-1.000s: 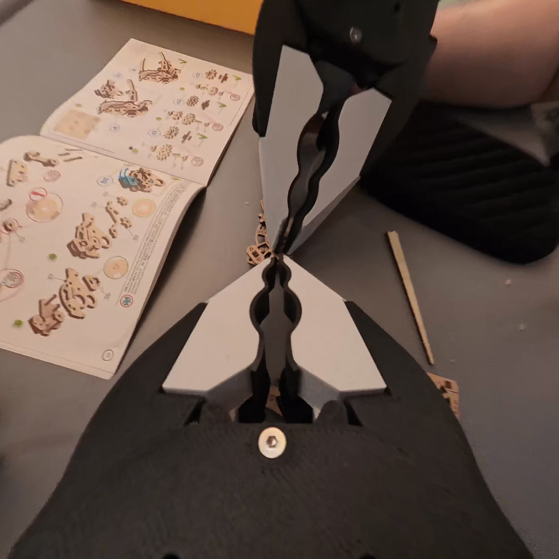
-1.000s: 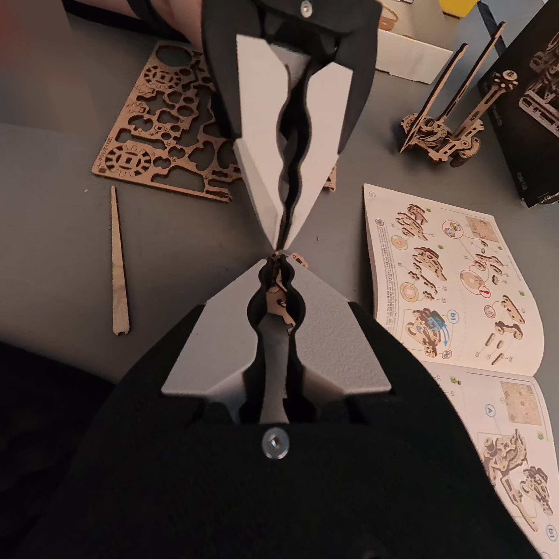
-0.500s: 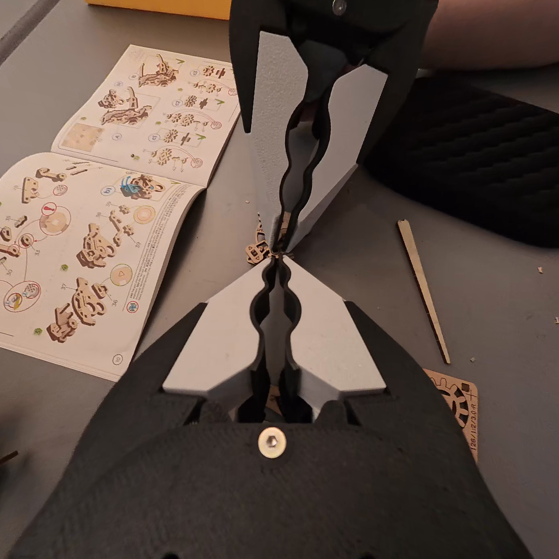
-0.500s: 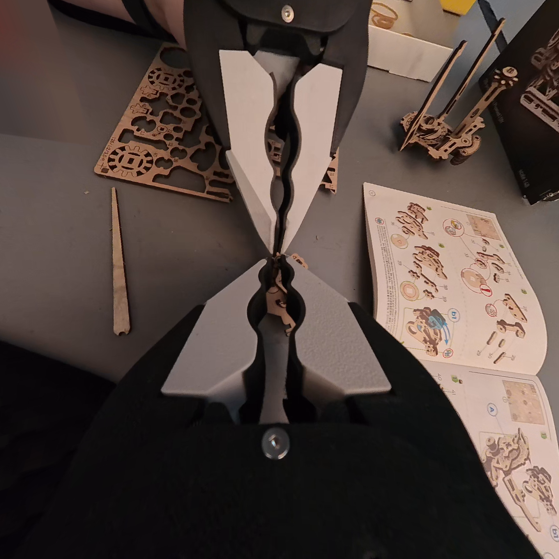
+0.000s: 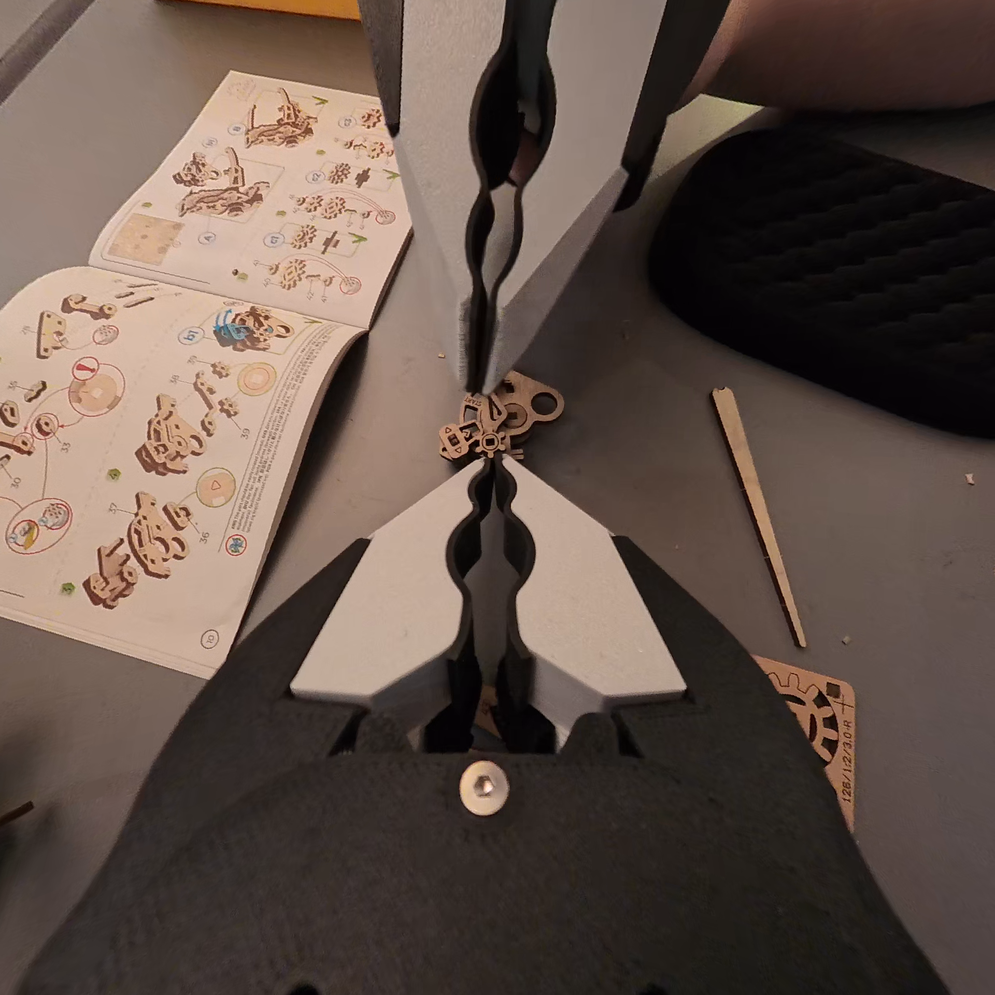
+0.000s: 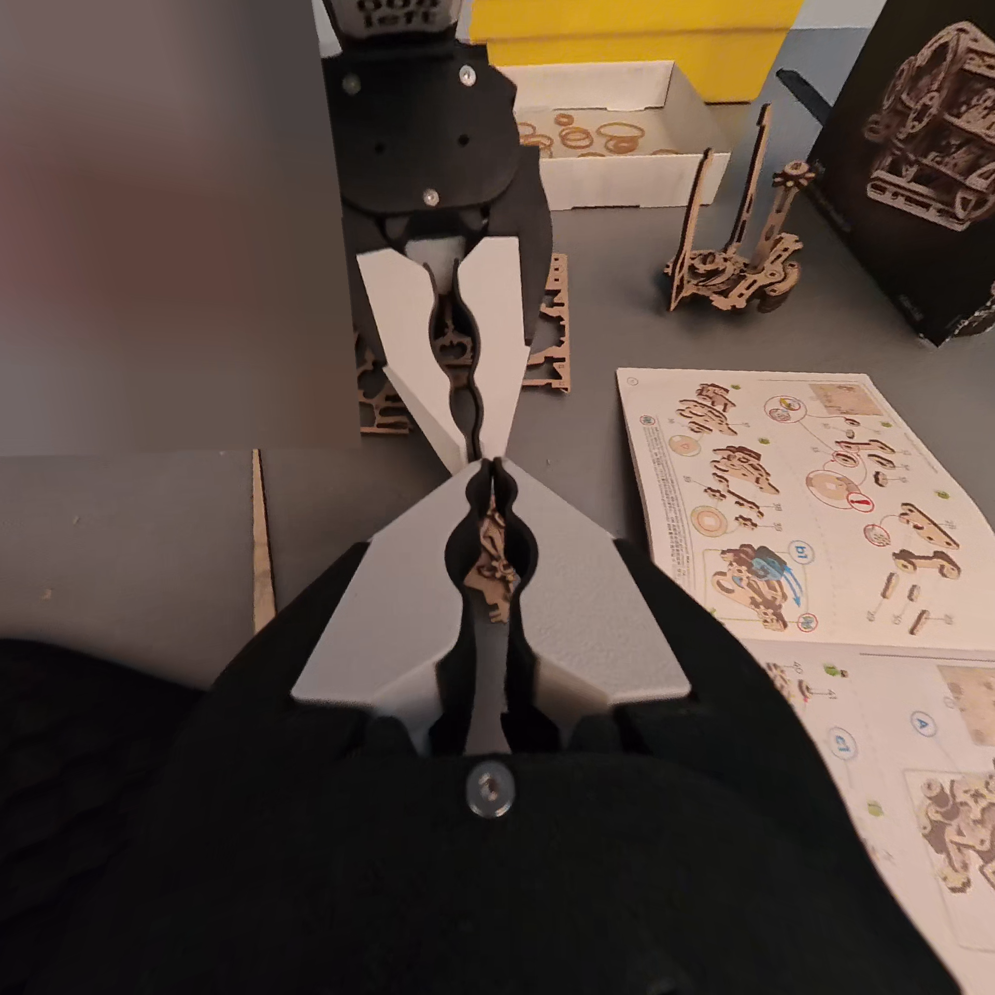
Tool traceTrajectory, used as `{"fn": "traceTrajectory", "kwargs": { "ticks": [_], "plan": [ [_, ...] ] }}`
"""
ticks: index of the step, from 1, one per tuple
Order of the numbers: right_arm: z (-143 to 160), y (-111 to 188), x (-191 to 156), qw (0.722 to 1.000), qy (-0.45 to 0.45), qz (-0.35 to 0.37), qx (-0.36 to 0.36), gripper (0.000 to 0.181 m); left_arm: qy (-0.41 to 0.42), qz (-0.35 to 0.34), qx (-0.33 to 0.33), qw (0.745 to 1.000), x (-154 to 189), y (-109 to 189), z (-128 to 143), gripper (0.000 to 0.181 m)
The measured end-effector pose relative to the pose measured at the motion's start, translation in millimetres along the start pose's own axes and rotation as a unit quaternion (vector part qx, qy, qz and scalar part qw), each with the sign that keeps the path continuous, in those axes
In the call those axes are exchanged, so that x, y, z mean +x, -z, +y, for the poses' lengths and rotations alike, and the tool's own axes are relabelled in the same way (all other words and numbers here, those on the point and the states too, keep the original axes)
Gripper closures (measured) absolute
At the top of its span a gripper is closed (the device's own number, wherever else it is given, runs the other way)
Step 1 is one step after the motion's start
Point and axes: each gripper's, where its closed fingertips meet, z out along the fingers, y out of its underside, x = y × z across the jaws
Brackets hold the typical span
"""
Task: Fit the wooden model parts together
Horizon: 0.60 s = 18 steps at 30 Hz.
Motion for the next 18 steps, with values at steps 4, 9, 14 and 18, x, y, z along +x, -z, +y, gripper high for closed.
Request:
{"fn": "traceTrajectory", "kwargs": {
  "ticks": [4,9,14,18],
  "plan": [
    [9.4,-8.4,-3.5,0.999,0.013,0.006,-0.034,0.181,0.000,-0.001,-0.001,1.000,-0.3,0.1,0.0,0.181],
    [13.0,-10.7,-6.0,0.999,0.007,-0.001,-0.047,0.181,-0.002,-0.003,-0.001,1.000,0.1,-0.3,-0.3,0.181],
    [23.8,-12.4,-4.2,0.998,-0.015,-0.009,-0.067,0.181,-0.003,-0.005,-0.001,1.000,-0.1,-0.6,-0.5,0.181],
    [25.8,-12.0,-4.2,0.997,-0.009,-0.006,-0.073,0.181,-0.005,-0.005,-0.002,1.000,0.3,-1.1,-0.6,0.181]
  ]
}}
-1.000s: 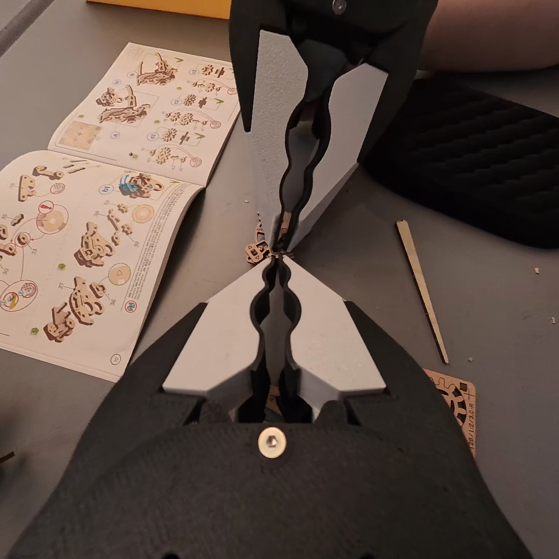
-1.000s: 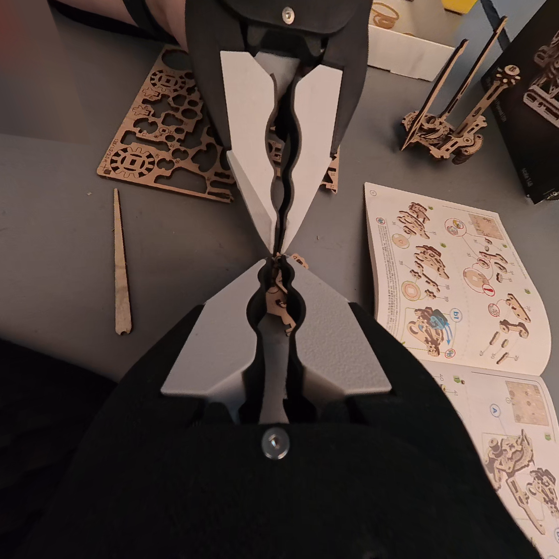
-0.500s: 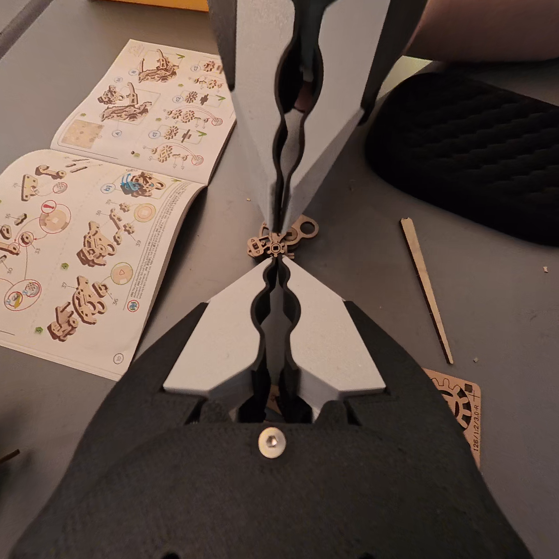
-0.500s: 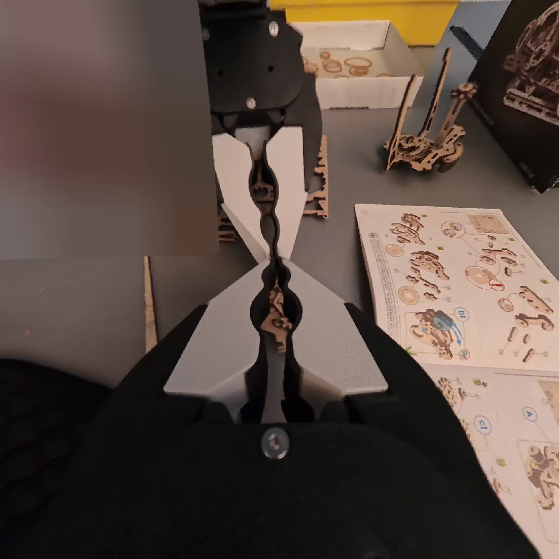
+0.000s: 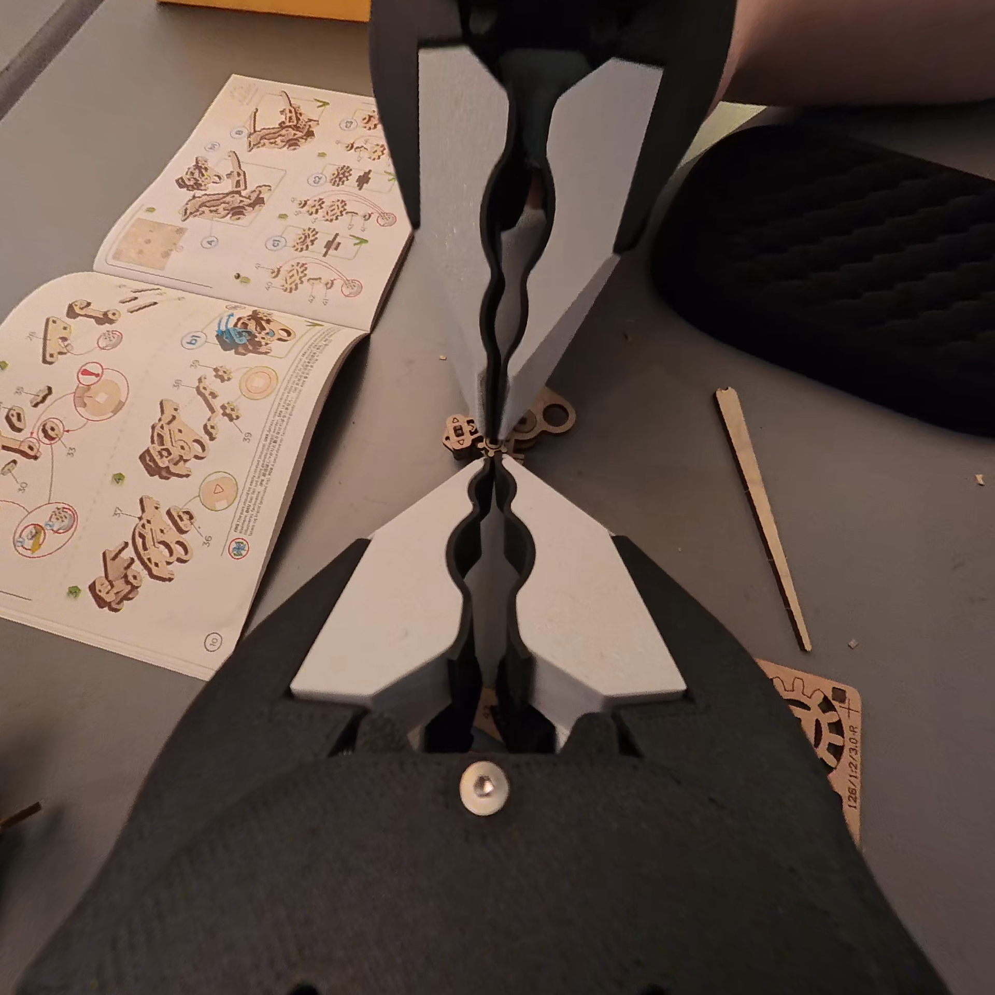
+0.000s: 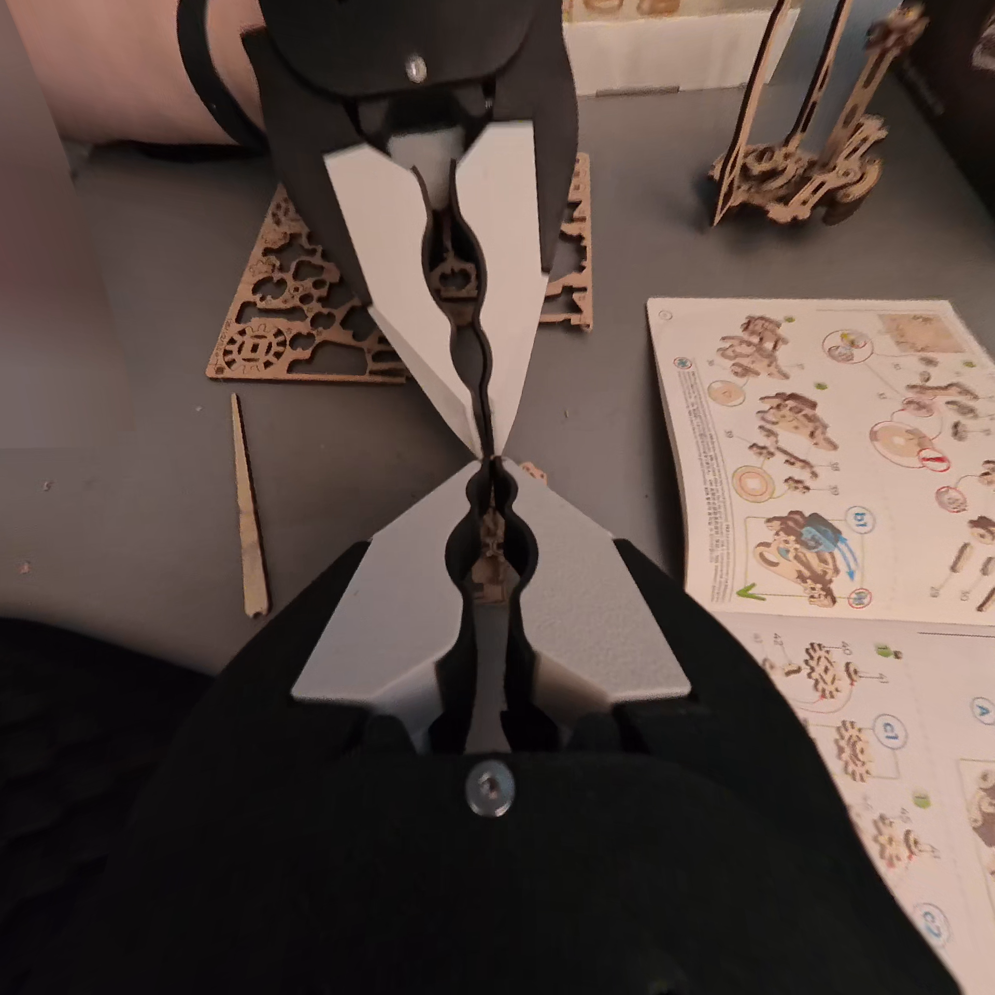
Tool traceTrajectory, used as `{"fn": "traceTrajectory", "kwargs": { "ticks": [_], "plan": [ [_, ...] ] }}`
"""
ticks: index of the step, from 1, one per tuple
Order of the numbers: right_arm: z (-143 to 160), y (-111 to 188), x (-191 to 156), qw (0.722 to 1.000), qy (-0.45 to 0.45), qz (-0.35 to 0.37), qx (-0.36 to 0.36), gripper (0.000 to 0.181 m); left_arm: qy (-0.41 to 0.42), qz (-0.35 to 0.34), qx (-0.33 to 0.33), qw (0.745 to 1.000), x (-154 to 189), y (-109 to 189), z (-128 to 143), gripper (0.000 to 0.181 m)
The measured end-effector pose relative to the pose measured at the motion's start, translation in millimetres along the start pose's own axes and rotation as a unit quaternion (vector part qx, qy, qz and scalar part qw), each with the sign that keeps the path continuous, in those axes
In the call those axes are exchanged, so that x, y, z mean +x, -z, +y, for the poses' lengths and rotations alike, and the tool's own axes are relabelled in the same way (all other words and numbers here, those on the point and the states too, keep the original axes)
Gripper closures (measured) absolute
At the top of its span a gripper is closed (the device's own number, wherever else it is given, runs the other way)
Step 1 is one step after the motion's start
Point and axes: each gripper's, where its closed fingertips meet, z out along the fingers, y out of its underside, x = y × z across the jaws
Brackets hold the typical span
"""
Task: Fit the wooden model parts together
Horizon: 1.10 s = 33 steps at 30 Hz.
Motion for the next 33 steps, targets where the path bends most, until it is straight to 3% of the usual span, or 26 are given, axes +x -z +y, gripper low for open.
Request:
{"fn": "traceTrajectory", "kwargs": {
  "ticks": [11,14,18,21,25,28,33],
  "plan": [
    [-10.7,4.1,-5.8,0.999,0.041,0.010,0.012,0.181,-0.005,-0.003,-0.007,1.000,-0.1,-1.2,2.2,0.181],
    [2.0,-3.1,-5.1,0.999,0.036,0.008,-0.013,0.181,-0.005,-0.003,-0.008,1.000,-0.2,-1.4,2.5,0.181],
    [-16.5,7.9,-3.4,0.998,0.045,0.021,0.030,0.181,-0.004,-0.004,-0.007,1.000,-0.5,-0.9,2.2,0.181],
    [3.2,-0.5,-0.8,1.000,0.026,0.008,-0.005,0.181,-0.005,-0.005,-0.008,1.000,-0.7,-1.4,2.2,0.181],
    [-13.5,10.3,-1.1,0.999,0.038,0.015,0.029,0.181,-0.006,-0.006,-0.009,1.000,-0.5,-1.8,2.8,0.181],
    [2.1,0.9,0.0,1.000,0.021,0.003,0.002,0.181,-0.005,-0.006,-0.010,1.000,-1.1,-2.1,2.8,0.181],
    [-12.3,7.3,-3.1,0.998,0.047,0.015,0.026,0.181,-0.005,-0.006,-0.009,1.000,-1.3,-2.3,2.8,0.181]
  ]
}}
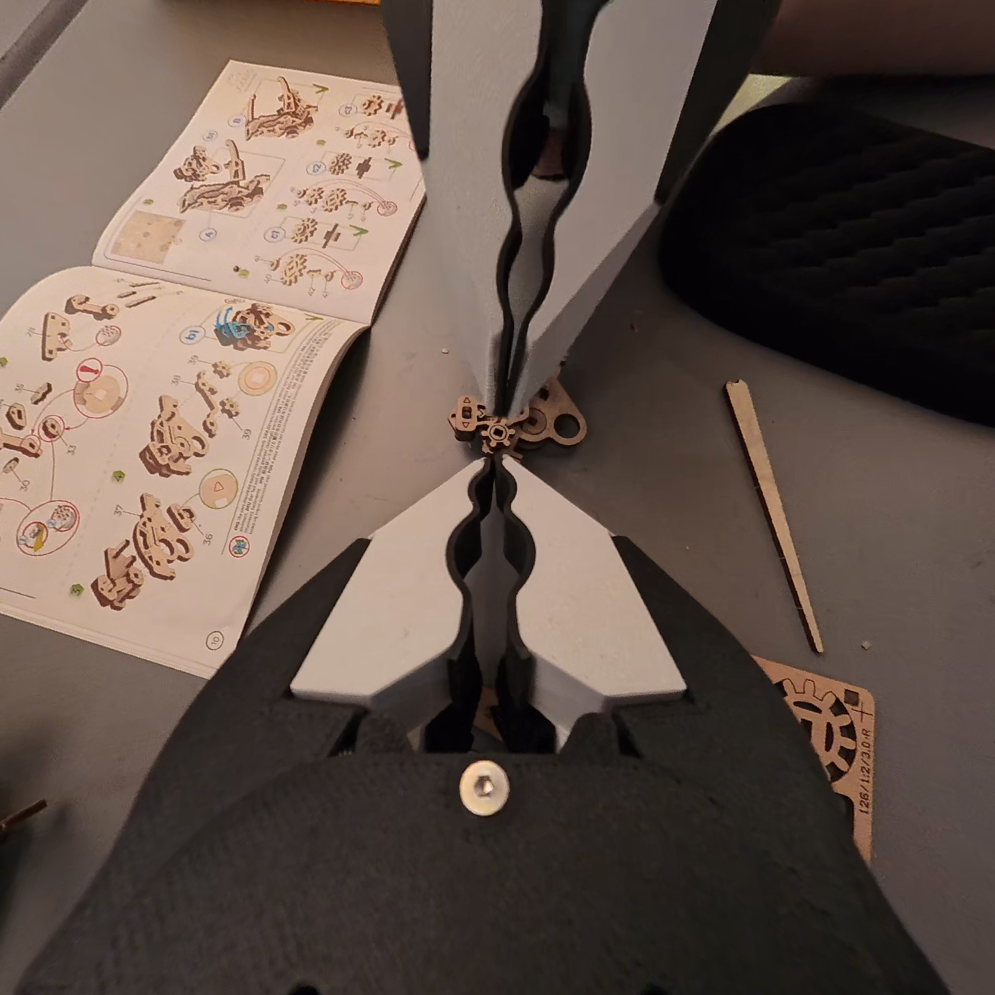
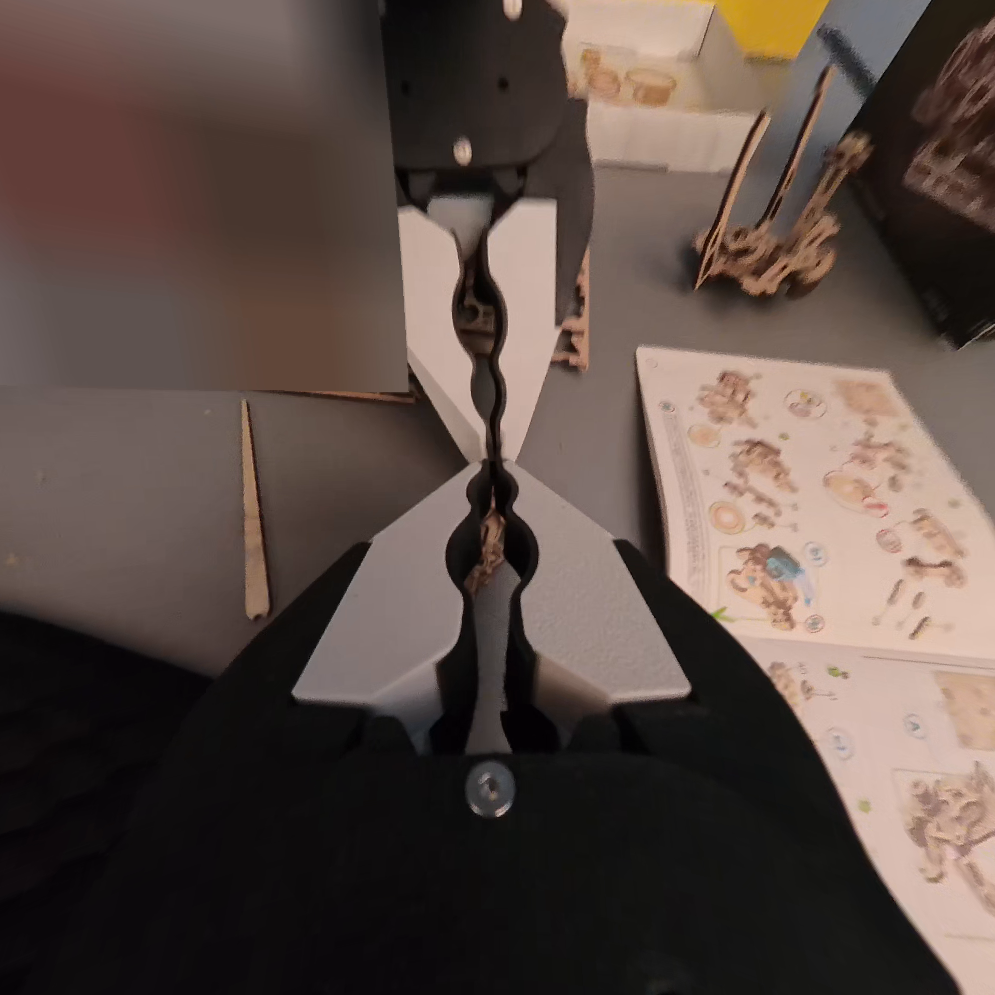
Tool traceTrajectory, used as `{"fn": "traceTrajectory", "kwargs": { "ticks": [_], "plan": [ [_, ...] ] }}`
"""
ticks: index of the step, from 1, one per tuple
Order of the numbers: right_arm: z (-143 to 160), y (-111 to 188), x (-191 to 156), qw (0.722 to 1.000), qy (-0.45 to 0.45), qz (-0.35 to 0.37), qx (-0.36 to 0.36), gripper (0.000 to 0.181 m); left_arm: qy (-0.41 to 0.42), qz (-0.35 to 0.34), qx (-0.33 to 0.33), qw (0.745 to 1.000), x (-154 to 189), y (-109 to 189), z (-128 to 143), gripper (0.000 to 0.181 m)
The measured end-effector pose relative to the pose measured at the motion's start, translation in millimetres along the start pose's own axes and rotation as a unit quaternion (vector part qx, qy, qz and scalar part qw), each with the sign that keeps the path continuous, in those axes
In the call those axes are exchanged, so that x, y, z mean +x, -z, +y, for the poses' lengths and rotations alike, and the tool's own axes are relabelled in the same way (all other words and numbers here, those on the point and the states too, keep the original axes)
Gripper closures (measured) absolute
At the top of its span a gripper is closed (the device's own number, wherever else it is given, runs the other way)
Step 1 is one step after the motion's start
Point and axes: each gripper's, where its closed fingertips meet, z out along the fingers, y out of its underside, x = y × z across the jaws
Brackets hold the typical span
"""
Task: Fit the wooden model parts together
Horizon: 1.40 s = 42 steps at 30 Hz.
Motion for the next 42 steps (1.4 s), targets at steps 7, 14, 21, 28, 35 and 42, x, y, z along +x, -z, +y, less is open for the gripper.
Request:
{"fn": "traceTrajectory", "kwargs": {
  "ticks": [7,14,21,28,35,42],
  "plan": [
    [9.3,-7.1,0.9,1.000,-0.006,0.008,-0.020,0.181,0.001,-0.002,0.000,1.000,-1.1,-0.2,0.2,0.181],
    [0.8,-0.9,-2.2,1.000,0.008,0.006,0.015,0.181,0.003,-0.002,-0.002,1.000,-1.7,0.2,1.4,0.181],
    [6.9,10.5,-0.5,0.998,0.022,0.033,0.040,0.181,0.037,0.023,0.014,0.999,5.3,5.6,0.3,0.181],
    [15.0,11.0,7.3,0.998,0.026,0.052,0.024,0.181,0.055,0.064,0.002,0.996,27.6,1.8,-2.9,0.143],
    [31.2,8.0,9.5,0.997,0.035,0.062,-0.030,0.181,0.019,0.016,-0.024,0.999,19.5,-5.3,4.1,0.151],
    [37.2,13.7,3.7,0.997,0.021,0.061,-0.049,0.181,0.077,0.023,-0.014,0.997,10.3,3.4,8.5,0.162]
  ]
}}
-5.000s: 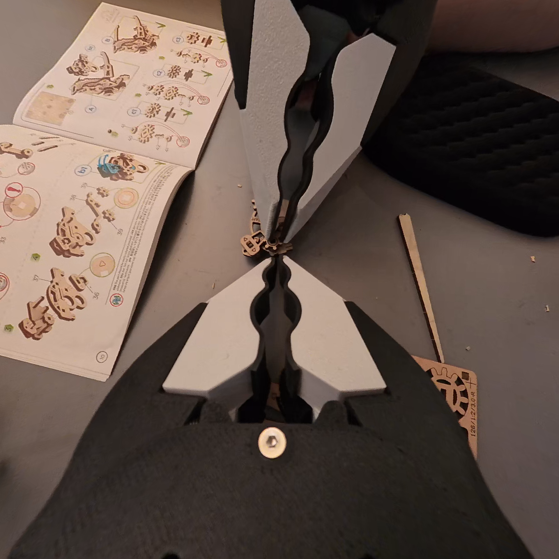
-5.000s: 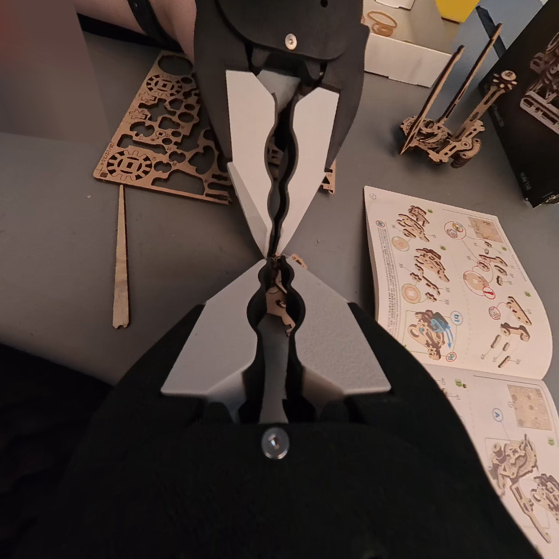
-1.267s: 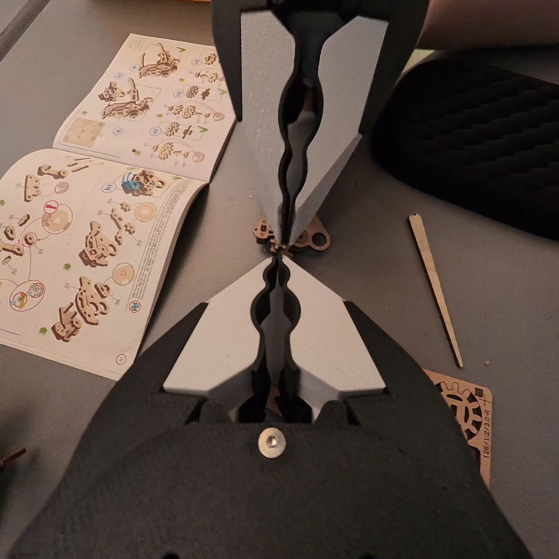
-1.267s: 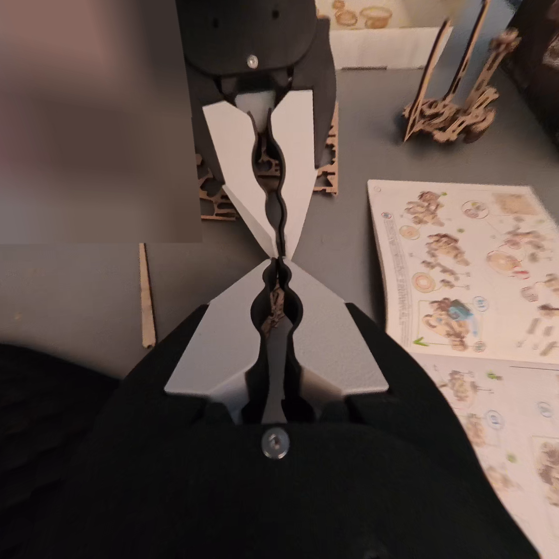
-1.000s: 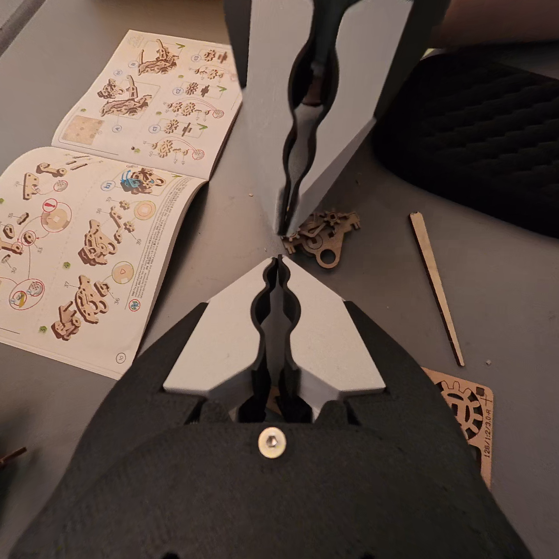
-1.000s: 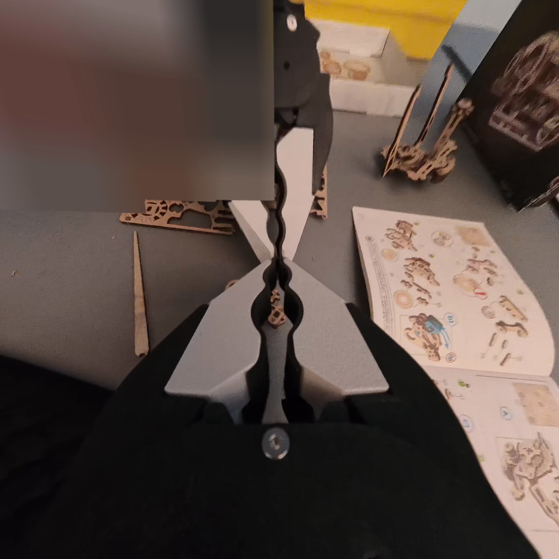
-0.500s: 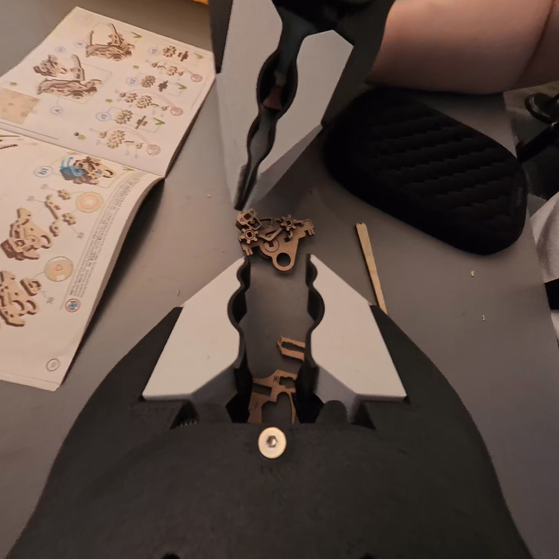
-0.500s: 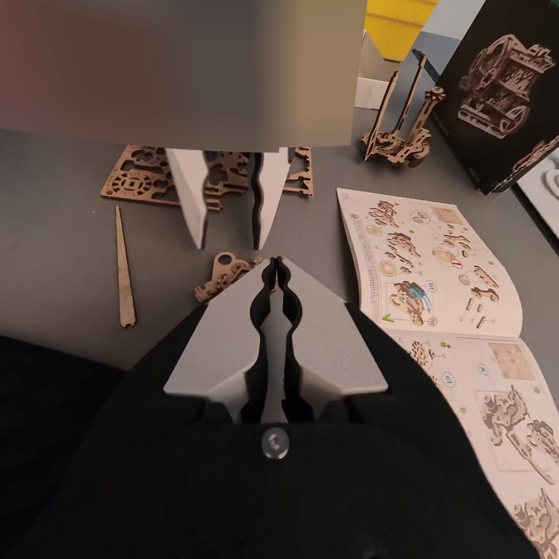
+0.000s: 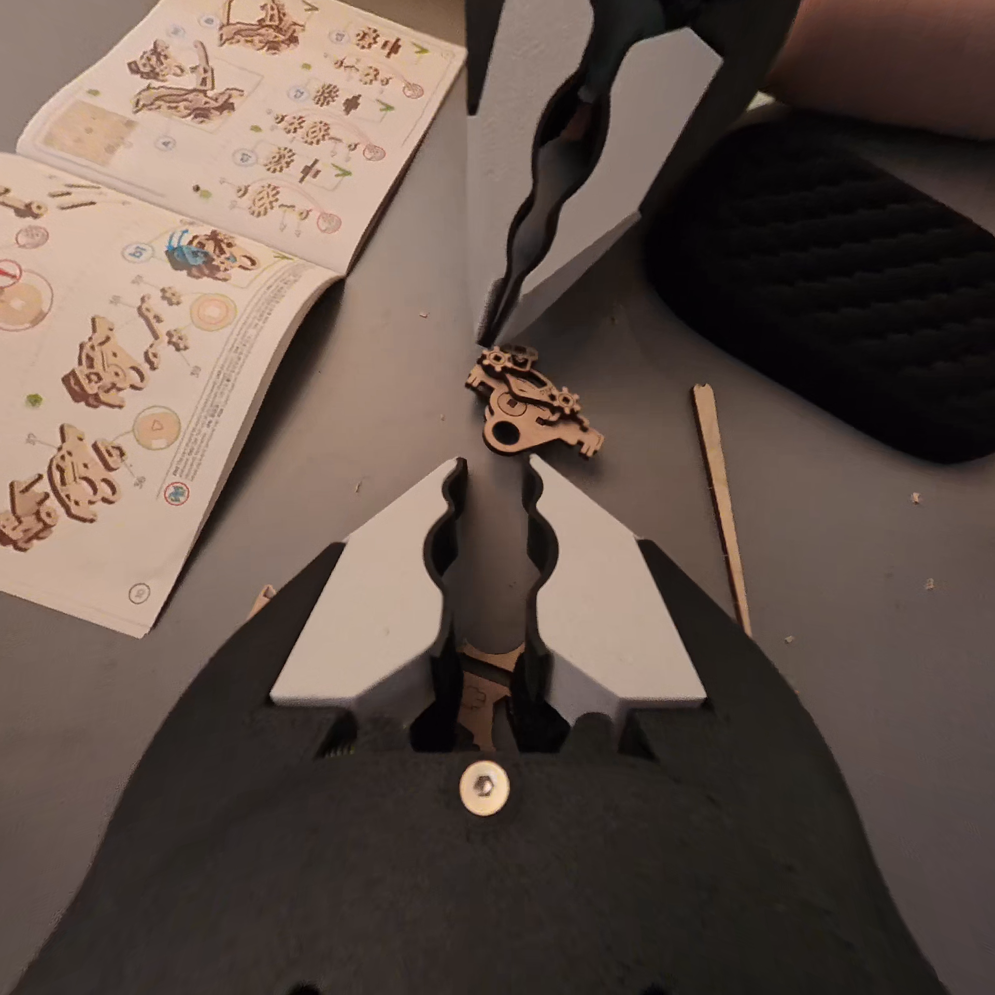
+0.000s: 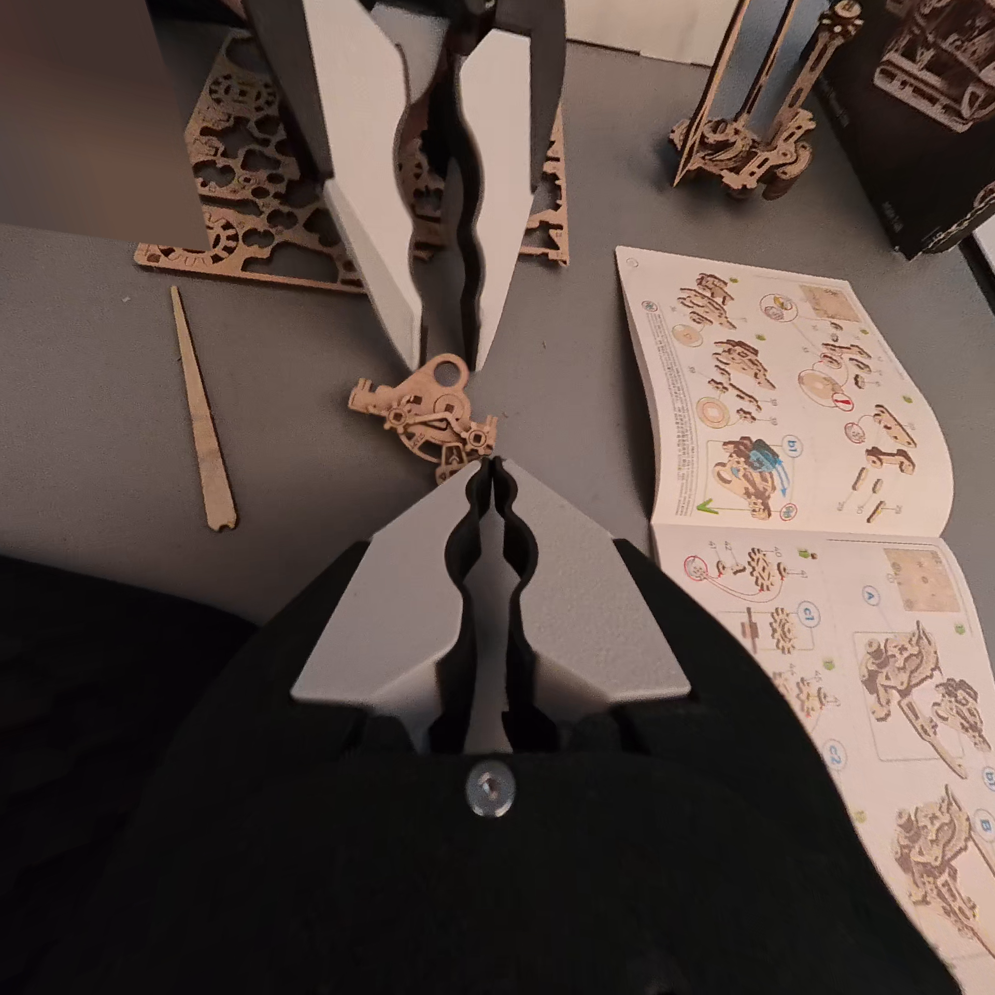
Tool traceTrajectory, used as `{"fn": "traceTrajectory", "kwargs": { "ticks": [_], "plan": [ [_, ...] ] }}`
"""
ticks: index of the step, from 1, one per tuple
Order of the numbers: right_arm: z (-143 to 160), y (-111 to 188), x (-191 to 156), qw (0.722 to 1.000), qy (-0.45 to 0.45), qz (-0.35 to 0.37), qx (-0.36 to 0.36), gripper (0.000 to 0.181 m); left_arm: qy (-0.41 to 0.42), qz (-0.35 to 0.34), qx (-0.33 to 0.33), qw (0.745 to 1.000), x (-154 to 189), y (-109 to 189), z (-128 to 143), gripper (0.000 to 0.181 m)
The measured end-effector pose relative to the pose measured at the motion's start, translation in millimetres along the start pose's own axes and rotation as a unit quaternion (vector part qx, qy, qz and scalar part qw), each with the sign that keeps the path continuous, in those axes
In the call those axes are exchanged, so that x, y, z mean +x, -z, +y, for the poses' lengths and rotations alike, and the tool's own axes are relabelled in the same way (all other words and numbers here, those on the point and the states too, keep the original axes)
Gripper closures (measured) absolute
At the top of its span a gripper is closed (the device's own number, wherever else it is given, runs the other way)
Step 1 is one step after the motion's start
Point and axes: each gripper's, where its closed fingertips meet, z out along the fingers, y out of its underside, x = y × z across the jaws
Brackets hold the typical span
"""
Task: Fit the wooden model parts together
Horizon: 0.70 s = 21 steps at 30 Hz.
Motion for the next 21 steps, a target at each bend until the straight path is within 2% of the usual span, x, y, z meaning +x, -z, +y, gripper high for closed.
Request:
{"fn": "traceTrajectory", "kwargs": {
  "ticks": [5,8,11,14,15,19,21],
  "plan": [
    [4.1,-2.9,-5.3,1.000,0.013,-0.001,-0.025,0.181,0.125,0.113,0.011,0.986,17.4,5.8,-2.7,0.159],
    [4.5,-4.4,-7.4,0.999,0.024,0.002,-0.033,0.181,0.160,0.132,0.024,0.978,14.9,11.2,-6.1,0.160],
    [4.1,-4.8,-8.3,0.999,0.026,0.002,-0.036,0.181,0.131,0.099,0.025,0.986,4.2,16.9,-6.7,0.155],
    [3.2,-4.2,-9.5,0.999,0.017,-0.003,-0.035,0.181,0.069,0.053,0.022,0.996,-0.5,17.2,-8.8,0.125],
    [2.2,-3.4,-9.5,0.999,0.015,-0.004,-0.033,0.181,0.051,0.044,0.018,0.998,1.8,15.0,-8.9,0.121],
    [2.8,1.6,-5.8,0.999,0.011,0.003,-0.041,0.181,0.006,0.014,-0.018,1.000,6.4,-2.1,-0.3,0.120],
    [-2.4,6.2,-3.6,1.000,0.001,0.004,-0.024,0.181,-0.009,0.001,-0.013,1.000,4.1,-4.2,-3.0,0.125]
  ]
}}
